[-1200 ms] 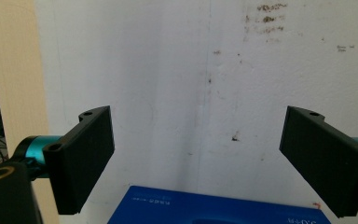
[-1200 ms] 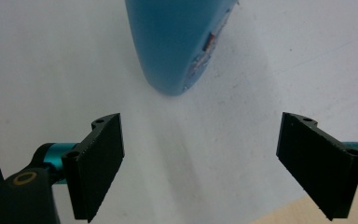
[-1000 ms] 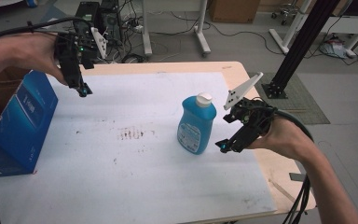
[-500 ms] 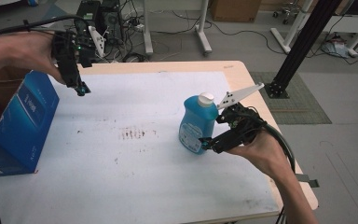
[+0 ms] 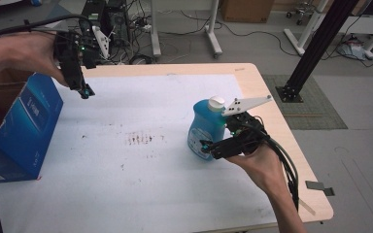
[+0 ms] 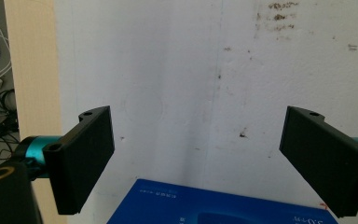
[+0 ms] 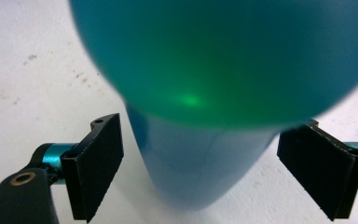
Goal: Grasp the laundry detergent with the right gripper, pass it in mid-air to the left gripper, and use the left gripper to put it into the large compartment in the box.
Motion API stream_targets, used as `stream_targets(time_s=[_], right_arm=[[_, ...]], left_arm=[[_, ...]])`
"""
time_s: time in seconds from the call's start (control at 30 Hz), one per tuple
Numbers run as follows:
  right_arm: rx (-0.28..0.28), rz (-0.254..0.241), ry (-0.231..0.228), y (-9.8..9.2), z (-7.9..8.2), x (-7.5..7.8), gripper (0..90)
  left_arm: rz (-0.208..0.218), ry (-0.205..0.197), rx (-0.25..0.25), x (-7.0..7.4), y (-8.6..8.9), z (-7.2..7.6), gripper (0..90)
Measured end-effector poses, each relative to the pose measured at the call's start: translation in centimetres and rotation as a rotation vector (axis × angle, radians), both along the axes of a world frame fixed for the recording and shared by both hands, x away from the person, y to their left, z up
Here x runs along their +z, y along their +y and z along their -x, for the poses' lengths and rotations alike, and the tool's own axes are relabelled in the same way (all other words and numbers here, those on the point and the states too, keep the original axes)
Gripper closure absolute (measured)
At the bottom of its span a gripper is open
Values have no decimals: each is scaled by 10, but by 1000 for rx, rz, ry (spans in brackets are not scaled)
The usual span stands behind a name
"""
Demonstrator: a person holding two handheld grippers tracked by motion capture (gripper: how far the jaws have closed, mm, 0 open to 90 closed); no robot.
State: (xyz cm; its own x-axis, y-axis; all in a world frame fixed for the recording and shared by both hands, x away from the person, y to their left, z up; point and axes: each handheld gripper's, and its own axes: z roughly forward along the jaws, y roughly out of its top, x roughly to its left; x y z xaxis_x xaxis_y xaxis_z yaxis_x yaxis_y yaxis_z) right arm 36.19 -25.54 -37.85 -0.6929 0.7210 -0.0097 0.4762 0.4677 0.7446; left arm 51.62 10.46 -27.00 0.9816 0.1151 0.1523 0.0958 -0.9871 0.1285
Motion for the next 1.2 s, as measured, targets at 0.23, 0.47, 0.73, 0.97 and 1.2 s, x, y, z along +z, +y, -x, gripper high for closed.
stream_targets(time_s=[0.23,0.47,0.73,0.97,1.2], right_arm=[[-23,-21,-10,5,-2,-4,136],[-58,-39,-42,6,0,-6,136],[-69,-61,-66,8,0,-8,137],[-84,-75,-87,9,-1,-10,139],[-86,-89,-92,8,-1,-9,158]], left_arm=[[2,-3,8,0,3,0,101],[6,-5,16,0,6,0,100],[11,-4,21,0,8,0,100],[14,-10,22,0,8,-1,101],[15,-11,25,1,8,-1,101]])
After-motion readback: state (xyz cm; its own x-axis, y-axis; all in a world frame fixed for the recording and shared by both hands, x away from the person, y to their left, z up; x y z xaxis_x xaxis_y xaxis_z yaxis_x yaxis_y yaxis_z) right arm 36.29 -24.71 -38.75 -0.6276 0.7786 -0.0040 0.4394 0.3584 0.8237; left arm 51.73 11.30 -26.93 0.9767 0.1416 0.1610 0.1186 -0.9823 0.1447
